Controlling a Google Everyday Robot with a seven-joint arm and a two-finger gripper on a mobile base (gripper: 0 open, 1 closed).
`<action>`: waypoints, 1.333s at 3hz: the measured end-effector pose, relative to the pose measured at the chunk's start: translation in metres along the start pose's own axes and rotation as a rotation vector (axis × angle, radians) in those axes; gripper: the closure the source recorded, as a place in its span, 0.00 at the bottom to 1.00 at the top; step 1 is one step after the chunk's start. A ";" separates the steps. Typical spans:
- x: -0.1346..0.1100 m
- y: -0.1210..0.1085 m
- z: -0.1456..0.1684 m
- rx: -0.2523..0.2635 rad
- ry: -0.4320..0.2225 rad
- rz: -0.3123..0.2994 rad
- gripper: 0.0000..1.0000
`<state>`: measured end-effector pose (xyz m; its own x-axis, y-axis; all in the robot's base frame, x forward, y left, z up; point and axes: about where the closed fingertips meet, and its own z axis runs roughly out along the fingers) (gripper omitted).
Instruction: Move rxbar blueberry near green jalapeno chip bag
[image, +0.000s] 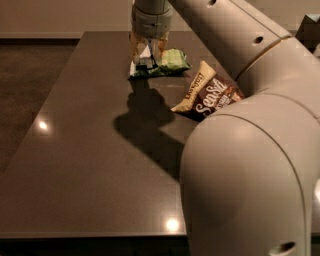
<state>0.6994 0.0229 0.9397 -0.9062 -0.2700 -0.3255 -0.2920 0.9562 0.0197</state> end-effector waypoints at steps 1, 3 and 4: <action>0.001 -0.021 0.014 0.002 0.017 0.036 1.00; -0.003 -0.034 0.044 -0.016 0.039 0.058 0.56; -0.008 -0.029 0.054 -0.024 0.046 0.044 0.33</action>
Offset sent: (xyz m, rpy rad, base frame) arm 0.0197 -0.0500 -0.0421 -0.0051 0.0864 -0.0920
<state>0.7312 0.0038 0.8910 -0.9312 -0.2329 -0.2803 -0.2580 0.9645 0.0560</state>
